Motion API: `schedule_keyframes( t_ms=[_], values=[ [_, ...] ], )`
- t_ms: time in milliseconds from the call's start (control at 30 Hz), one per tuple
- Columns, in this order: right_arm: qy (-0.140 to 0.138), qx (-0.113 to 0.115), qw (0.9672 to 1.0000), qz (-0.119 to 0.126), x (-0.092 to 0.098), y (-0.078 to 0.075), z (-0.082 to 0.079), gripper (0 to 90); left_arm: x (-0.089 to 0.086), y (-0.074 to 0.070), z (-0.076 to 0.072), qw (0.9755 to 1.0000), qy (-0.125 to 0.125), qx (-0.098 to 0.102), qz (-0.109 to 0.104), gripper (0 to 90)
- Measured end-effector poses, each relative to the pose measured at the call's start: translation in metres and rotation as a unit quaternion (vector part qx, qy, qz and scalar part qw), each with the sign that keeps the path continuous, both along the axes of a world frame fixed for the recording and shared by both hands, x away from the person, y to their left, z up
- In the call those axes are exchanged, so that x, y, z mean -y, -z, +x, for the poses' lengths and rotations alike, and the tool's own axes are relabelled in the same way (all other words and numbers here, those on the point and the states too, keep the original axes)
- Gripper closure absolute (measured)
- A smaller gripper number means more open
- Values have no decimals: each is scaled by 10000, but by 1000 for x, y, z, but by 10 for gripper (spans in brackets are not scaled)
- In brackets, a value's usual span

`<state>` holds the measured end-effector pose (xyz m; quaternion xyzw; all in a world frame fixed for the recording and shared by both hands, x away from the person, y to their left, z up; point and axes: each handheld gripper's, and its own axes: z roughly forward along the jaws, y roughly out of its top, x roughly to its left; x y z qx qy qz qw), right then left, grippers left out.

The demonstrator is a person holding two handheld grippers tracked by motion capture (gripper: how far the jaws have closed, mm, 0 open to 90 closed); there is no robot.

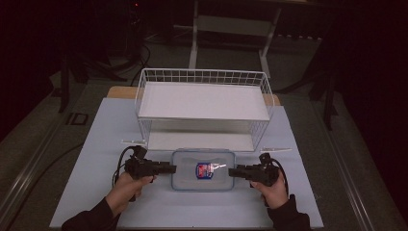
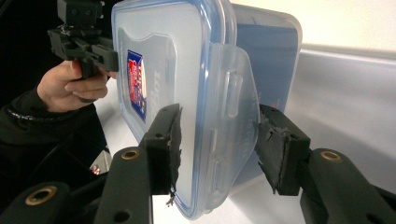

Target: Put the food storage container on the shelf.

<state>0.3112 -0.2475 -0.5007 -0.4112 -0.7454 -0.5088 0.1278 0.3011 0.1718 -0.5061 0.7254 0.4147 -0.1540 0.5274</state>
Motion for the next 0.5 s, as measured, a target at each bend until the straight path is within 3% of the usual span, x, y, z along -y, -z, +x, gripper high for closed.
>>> schedule_keyframes(
  t_ms=[233, 500],
  values=[
    [81, 266, 9996, -18, 2, -9, 10, 518, 7, -9, 11, 9993, -198, 310, 61, 584],
    [220, 511, 9985, 10, 8, -12, 25, 515, 15, -9, 25, 9976, -392, 578, 19, 579]
  ],
)
